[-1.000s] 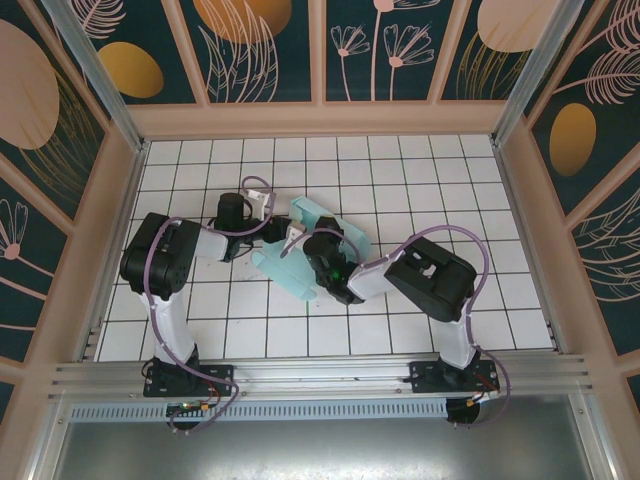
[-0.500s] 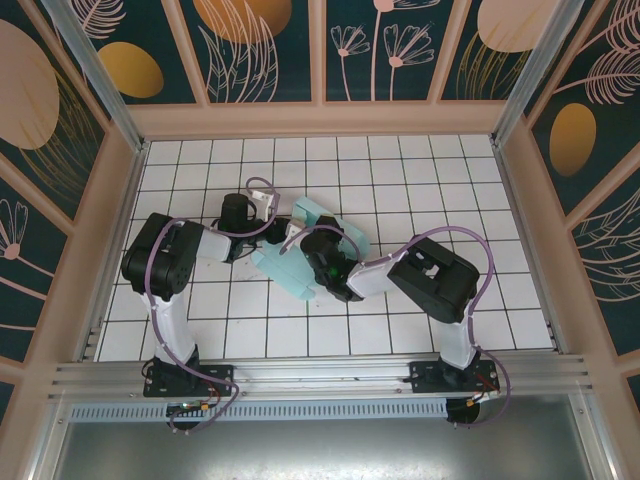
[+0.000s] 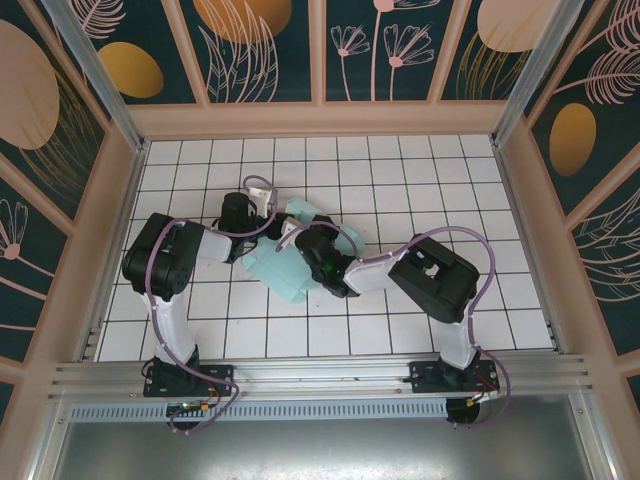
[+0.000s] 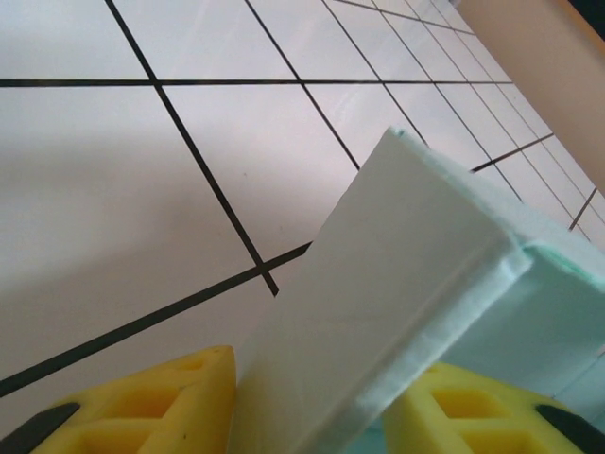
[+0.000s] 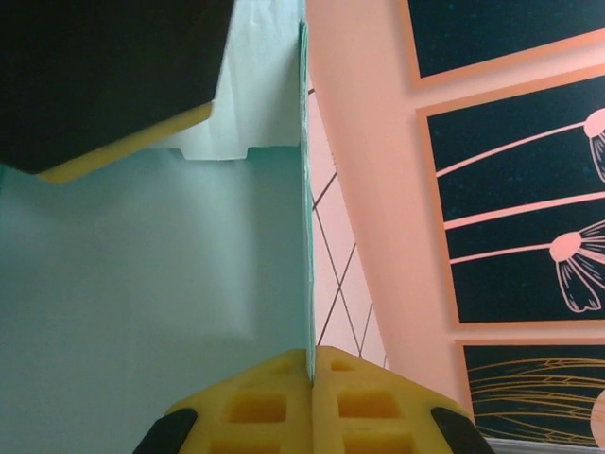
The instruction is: Fold the paper box
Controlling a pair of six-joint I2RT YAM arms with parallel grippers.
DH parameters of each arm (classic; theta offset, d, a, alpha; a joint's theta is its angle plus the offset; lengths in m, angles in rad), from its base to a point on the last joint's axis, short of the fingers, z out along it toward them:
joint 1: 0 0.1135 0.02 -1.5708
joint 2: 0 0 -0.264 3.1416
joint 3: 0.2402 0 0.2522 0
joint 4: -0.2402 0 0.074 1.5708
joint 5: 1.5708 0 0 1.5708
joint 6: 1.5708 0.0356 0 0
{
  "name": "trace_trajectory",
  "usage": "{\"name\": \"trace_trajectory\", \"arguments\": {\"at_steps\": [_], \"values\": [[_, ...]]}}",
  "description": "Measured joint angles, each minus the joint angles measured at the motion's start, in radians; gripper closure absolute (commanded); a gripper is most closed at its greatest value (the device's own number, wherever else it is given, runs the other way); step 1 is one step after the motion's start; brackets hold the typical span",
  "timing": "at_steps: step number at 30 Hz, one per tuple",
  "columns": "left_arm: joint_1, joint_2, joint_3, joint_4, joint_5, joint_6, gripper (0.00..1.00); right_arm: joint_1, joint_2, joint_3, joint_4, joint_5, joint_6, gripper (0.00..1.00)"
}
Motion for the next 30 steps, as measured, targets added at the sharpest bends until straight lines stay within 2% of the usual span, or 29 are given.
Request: {"name": "trace_trajectory", "arguments": {"at_steps": [5, 8, 12, 16, 18, 19, 23, 26, 30], "values": [[0.000, 0.002, 0.000, 0.011, -0.002, -0.008, 0.65, 0.000, 0.000, 0.013, -0.035, -0.003, 0.025, 1.00], [0.002, 0.003, 0.000, 0.011, -0.008, -0.010, 0.74, 0.000, 0.000, 0.019, -0.050, 0.000, 0.026, 1.00], [0.002, 0.003, 0.000, 0.010, -0.013, -0.001, 0.80, 0.000, 0.000, 0.029, -0.061, 0.008, 0.024, 1.00], [0.002, 0.004, 0.000, 0.010, -0.012, 0.016, 0.82, 0.000, 0.000, 0.037, -0.069, 0.018, 0.024, 0.99], [0.002, 0.004, 0.000, 0.010, -0.012, 0.022, 0.82, 0.000, 0.000, 0.040, -0.076, 0.019, 0.025, 0.90], [0.002, 0.004, 0.000, 0.010, -0.012, 0.026, 0.82, 0.000, 0.000, 0.042, -0.079, 0.019, 0.029, 0.81], [0.002, 0.004, -0.005, 0.013, -0.003, 0.032, 0.83, 0.001, -0.005, 0.065, -0.098, -0.004, 0.076, 0.55], [0.000, 0.004, -0.009, 0.015, 0.006, 0.032, 0.83, 0.005, -0.027, 0.074, -0.132, -0.044, 0.127, 0.40], [-0.003, 0.004, -0.010, 0.015, 0.007, 0.031, 0.83, 0.011, -0.095, 0.074, -0.208, -0.123, 0.230, 0.32]]}}
